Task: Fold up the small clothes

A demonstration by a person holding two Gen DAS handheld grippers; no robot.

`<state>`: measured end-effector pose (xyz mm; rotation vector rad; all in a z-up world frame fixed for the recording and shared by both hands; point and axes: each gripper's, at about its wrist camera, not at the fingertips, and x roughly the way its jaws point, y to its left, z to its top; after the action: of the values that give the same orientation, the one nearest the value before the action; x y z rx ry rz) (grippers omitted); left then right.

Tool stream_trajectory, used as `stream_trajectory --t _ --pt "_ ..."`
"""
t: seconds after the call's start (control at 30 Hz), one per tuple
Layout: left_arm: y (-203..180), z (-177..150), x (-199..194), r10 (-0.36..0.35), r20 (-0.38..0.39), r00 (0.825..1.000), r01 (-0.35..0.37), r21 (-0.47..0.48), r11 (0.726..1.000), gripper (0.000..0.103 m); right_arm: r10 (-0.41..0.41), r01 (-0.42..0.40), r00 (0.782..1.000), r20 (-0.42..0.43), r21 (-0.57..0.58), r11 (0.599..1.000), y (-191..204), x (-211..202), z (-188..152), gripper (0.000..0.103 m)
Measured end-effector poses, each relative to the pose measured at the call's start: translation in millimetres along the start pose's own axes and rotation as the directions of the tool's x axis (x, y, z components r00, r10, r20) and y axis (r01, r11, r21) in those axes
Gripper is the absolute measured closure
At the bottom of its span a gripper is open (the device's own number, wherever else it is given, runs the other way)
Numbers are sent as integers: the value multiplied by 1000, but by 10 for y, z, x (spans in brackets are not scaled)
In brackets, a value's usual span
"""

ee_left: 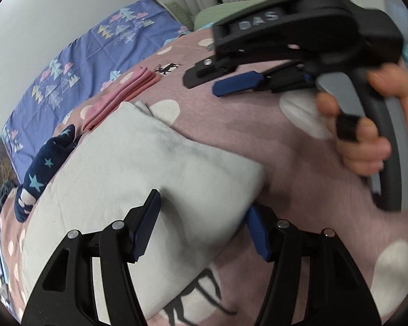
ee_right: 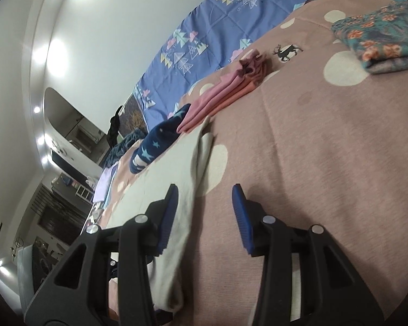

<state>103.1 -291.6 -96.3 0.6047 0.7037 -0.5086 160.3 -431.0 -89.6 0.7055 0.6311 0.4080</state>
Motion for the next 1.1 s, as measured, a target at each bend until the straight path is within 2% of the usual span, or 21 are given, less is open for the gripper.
stream_trajectory --t 0.07,0.1,0.13,0.2,0.3,0.43,0.53,0.7,0.8,0.9,0.97,1.03,1.1 --pt "56 35 -3 17 4 1000 -16 -27 1000 55 -1 1 1000 -2 -5 1000 5 -3 1 61" --pt "108 42 -21 13 4 1000 -13 -55 998 70 -7 7 1000 -4 -13 1000 14 0 -2 61" --pt "203 52 -45 -10 0 1000 10 -109 994 77 -13 12 1000 -5 -20 1000 24 0 -11 60" --pt "395 34 -121 -51 12 999 53 -212 976 82 -20 19 1000 -9 -35 999 46 6 -19 59" --pt "619 -1 -181 -74 19 997 77 -289 954 82 -25 25 1000 -14 -52 998 72 18 -30 56" --pt "786 -89 -162 -53 8 999 53 -342 938 82 -35 33 999 -18 -68 997 92 42 -29 55" --pt "860 -137 -131 -91 9 996 88 -377 922 82 -37 36 999 -20 -80 996 101 51 -35 55" --pt "833 -159 -146 -130 39 991 135 -364 922 82 -28 23 999 -38 -107 994 133 82 -54 55" --pt "742 -126 -118 -151 47 987 158 -329 931 82 -23 19 999 -40 -104 994 122 81 -51 55" --pt "657 -101 -109 -191 72 979 204 -294 934 97 -22 18 999 -42 -104 994 121 83 -55 54" --pt "626 -98 -118 -220 91 971 237 -286 929 100 -19 13 999 -48 -108 994 130 82 -64 50" --pt "599 -100 -125 -228 102 968 248 -272 930 100 5 -14 998 -69 -121 993 167 108 -63 41" --pt "608 -112 -118 -246 110 963 268 -280 922 100 -3 -12 994 -108 -134 991 238 195 -34 39"
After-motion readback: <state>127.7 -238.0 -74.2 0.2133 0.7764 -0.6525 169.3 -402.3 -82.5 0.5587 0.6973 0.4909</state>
